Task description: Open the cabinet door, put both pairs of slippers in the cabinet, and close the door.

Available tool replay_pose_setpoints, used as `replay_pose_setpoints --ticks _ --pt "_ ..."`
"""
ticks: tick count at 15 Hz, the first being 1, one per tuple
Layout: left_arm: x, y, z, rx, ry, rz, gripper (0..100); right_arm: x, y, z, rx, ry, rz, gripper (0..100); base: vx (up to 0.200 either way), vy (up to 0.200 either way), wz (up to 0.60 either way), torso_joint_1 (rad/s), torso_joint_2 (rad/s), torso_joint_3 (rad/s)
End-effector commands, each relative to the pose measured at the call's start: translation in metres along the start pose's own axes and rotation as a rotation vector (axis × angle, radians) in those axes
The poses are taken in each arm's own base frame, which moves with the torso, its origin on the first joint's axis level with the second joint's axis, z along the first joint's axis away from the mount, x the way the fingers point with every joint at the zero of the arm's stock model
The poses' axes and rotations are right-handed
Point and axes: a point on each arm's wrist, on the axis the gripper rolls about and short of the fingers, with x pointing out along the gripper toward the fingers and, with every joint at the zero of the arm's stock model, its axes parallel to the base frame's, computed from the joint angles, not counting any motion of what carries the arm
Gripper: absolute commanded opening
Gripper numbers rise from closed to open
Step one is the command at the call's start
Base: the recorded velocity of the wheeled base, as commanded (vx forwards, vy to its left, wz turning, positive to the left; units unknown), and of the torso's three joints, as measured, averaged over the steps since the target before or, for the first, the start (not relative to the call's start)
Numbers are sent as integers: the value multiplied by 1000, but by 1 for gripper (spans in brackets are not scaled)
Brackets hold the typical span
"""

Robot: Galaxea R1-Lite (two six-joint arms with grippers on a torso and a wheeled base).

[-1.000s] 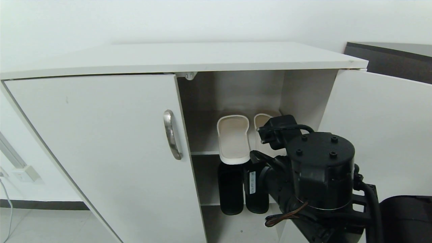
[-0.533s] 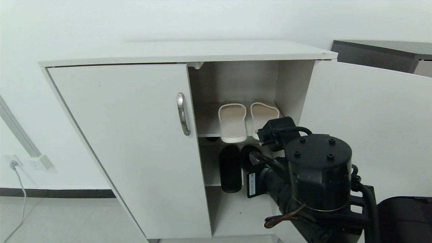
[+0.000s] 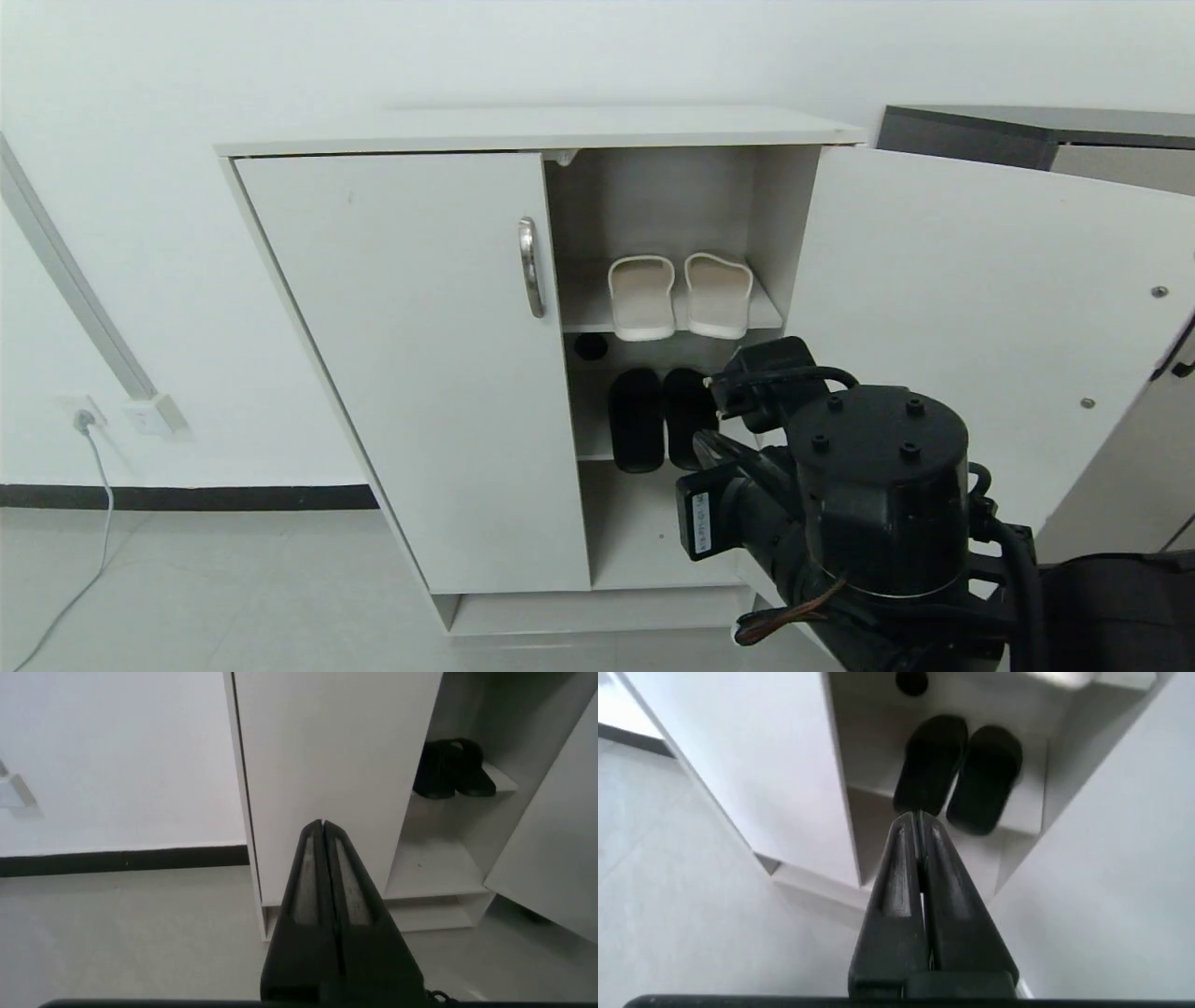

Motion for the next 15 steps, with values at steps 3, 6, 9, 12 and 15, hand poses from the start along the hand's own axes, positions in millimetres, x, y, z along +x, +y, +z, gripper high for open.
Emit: replay_pose_setpoints --ticks 3,6,9,12,15 --pt "0 0 0 0 1 0 0 0 -1 -6 -16 5 21 0 0 0 0 0 0 0" --pt "0 0 0 0 0 1 0 0 -2 -9 -26 13 34 0 0 0 0 0 0 0" --pt "0 0 0 0 0 0 0 0 -2 -9 -27 15 34 0 0 0 0 0 0 0" --pt "0 0 0 0 0 0 0 1 -2 -10 -30 18 32 0 0 0 0 0 0 0" --pt "0 0 0 0 1 0 0 1 -2 -10 -30 18 32 0 0 0 0 0 0 0"
